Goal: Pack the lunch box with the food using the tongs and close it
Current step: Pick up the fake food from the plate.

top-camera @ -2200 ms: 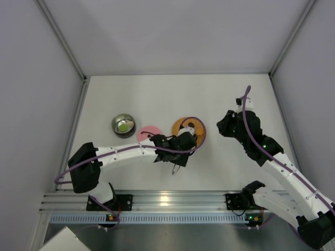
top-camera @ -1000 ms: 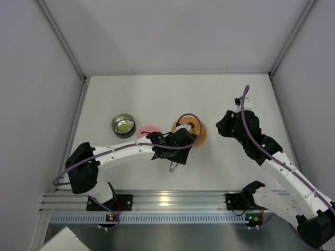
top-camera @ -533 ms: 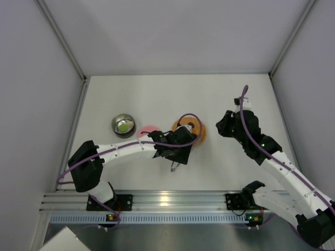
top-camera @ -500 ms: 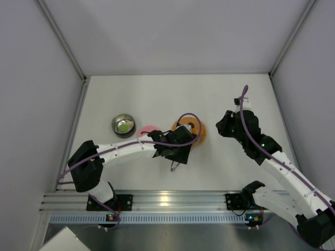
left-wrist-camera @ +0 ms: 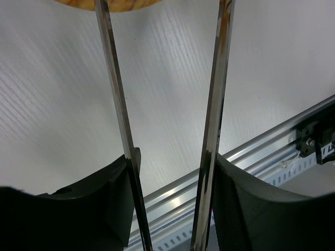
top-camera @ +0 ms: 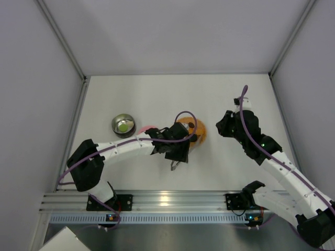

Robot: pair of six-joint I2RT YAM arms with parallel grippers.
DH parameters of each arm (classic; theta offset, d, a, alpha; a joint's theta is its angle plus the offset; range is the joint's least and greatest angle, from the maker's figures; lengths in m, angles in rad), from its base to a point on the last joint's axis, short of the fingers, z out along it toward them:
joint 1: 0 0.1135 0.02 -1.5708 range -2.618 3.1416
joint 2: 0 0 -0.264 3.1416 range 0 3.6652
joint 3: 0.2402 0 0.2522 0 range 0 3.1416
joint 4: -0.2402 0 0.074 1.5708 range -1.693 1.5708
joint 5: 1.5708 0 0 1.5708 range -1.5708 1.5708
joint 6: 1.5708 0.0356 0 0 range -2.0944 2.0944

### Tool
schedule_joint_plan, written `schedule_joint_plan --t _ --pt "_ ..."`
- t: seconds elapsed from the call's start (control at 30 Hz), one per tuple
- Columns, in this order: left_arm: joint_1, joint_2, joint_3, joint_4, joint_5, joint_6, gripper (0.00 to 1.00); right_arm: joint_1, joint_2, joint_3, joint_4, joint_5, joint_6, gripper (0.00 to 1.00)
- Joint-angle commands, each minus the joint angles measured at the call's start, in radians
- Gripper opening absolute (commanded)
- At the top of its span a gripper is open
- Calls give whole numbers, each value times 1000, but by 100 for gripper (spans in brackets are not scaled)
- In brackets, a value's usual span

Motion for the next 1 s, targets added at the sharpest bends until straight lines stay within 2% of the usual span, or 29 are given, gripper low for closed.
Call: schedule_joint_plan --t 0.0,0.57,0.73,0.97 --pt "1 -4 5 53 42 -15 57 6 -16 0 23 0 -10 15" --pt "0 21 8 21 -4 -16 45 6 -5 -10 32 -1 -11 14" --pt "0 7 1 12 -23 -16 34 7 -5 -10 32 -1 -11 14" --pt "-2 -51 25 -34 -79 -12 33 6 -2 -9 33 -6 -8 14"
